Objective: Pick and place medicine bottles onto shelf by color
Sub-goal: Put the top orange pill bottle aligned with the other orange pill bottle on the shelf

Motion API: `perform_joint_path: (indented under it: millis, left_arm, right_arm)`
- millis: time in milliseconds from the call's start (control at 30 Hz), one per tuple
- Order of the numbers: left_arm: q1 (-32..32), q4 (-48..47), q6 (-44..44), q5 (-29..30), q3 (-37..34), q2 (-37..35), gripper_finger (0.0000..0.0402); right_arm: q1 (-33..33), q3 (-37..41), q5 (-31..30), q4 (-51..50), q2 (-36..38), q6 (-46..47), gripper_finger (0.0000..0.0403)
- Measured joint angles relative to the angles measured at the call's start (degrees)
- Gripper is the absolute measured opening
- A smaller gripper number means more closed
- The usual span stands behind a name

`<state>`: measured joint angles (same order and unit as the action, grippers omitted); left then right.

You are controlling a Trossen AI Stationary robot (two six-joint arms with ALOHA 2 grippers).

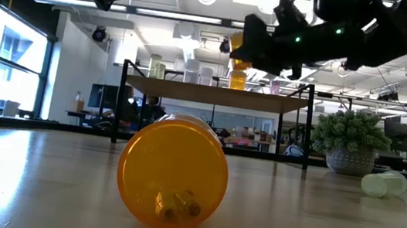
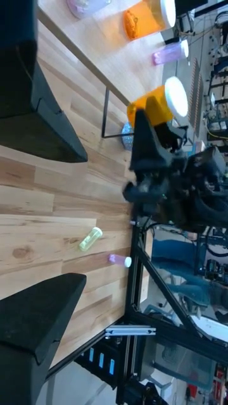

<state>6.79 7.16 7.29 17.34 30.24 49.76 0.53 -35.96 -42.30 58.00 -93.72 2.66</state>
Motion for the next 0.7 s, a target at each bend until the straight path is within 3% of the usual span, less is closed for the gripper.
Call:
perform_joint_path:
  millis: [67,300,700]
  left_arm:
    - [0.0,0.0,0.0,0.0,0.0,0.0,0.0291]
    - [0.0,0.0,0.0,0.0,0.0,0.0,0.0291]
    - [0.0,0.1,0.0,0.0,0.0,0.0,0.0291]
  right_arm:
    - [-0.5,-0.8,-2.7,1.4,-1.8,-0.4,0.0170]
    - [-3.6,-3.5,-2.4,1.8,-6.1,-0.1,0.0170]
    - [-7.2,-3.9,-2.3,-2.2,-6.5,1.5,0.0170]
